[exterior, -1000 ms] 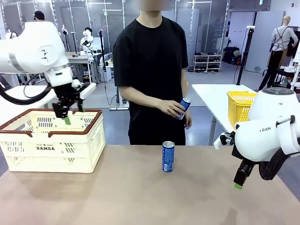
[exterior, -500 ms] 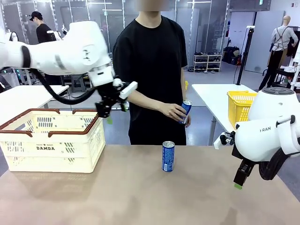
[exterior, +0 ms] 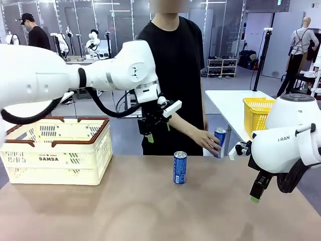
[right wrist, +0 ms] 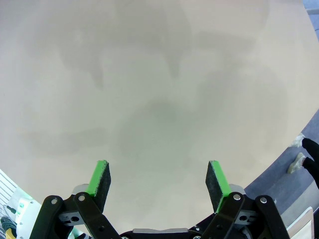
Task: Place the drinks into the Shopping basket.
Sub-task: Pick up one drink and place it into the Shopping basket.
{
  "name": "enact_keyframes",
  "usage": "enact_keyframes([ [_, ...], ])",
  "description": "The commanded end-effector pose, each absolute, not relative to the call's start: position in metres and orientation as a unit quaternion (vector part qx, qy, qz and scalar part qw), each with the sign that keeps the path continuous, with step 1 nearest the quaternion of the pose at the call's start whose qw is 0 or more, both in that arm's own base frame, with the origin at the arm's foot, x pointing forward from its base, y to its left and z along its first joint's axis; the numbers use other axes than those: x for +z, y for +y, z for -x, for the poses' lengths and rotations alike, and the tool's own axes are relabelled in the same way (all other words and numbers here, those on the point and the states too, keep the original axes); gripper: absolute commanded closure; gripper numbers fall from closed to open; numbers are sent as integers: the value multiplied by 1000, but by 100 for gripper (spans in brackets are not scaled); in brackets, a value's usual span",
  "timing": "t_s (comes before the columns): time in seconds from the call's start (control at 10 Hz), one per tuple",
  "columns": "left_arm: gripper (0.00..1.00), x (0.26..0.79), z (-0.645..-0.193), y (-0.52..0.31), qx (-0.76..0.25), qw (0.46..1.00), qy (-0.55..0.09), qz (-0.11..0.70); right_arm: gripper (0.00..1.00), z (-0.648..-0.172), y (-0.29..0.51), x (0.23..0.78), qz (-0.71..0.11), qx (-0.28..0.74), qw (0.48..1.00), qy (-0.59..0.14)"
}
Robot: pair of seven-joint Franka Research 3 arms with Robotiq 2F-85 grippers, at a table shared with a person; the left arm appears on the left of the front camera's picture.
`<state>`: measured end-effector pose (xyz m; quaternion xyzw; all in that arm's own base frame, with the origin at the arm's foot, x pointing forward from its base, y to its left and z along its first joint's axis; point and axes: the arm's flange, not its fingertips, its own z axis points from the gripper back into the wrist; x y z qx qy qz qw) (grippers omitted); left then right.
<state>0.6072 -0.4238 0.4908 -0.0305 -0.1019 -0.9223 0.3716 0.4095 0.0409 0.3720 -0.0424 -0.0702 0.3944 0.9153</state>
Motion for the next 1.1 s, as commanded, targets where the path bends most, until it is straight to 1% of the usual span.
enact_keyframes([
  [0.0,0,507,-634,-433,-932,352,-76,32,4,-409,40,372,44,394,916,-69],
  [0.3,0,510,-619,-393,-931,356,-80,34,4,-409,40,372,44,394,916,-69],
  [0.5,0,506,-600,-358,-925,373,-69,36,4,-409,40,372,44,394,916,-69],
  [0.7,0,492,-576,-329,-916,396,-58,44,4,-409,40,372,44,394,916,-69],
  [1.0,0,470,-551,-314,-906,414,-50,76,4,-409,40,372,44,394,916,-69],
])
